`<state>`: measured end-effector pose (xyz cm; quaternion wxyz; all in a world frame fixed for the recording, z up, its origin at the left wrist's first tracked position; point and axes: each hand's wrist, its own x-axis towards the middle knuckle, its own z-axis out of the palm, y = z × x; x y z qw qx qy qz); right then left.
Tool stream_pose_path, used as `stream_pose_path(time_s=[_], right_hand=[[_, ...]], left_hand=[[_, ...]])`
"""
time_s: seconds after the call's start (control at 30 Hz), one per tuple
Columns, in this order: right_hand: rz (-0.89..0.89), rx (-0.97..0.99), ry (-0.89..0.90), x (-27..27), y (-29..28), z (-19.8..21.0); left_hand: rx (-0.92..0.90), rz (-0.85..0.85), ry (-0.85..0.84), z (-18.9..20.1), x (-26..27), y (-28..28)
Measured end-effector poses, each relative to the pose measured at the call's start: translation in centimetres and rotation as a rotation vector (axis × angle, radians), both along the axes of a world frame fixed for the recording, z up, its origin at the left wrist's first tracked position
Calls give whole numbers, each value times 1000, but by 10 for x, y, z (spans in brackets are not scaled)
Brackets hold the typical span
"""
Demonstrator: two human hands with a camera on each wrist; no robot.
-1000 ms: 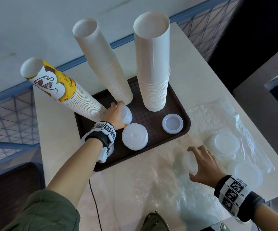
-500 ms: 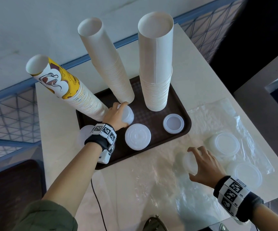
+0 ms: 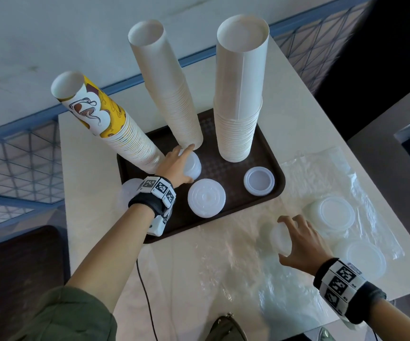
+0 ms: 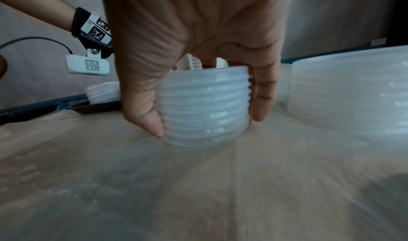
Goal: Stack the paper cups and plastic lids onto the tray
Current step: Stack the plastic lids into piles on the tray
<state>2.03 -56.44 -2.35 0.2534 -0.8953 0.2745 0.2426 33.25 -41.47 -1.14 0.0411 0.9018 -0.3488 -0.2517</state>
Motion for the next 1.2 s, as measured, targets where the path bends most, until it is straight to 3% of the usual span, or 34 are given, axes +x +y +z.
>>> stream_pose_path(time_s=[0.07,0.17,0.23,0.3,0.43,0.53,0.8,0.97,1.2], right_hand=[[-9,3,-4,0,0,0],[0,-3,1,2,0,1],[4,-7,3,3,0,1],[7,-6,-3,3,1,1],[12,-2,-22,3,3,1],[9,-3,-36,1,3,-1],[-4,-3,-55,0,1,-3],[-16,15,-75,-2,-1,-3],[-22,10,-83,-2,-1,-7]], left_hand=[[-55,2,-14,8,-1,4],[-322,62,-112,26,-18,17],[-516,106,-193,32,-47,25],[-583,100,-209,28,-85,31],[-413,21,-241,-9,-128,33],[-321,92,-218,-29,-130,28],[-344,316,-120,-43,-130,19],[-303,229,-276,-47,-136,20],[-248,170,-285,-52,-137,20]])
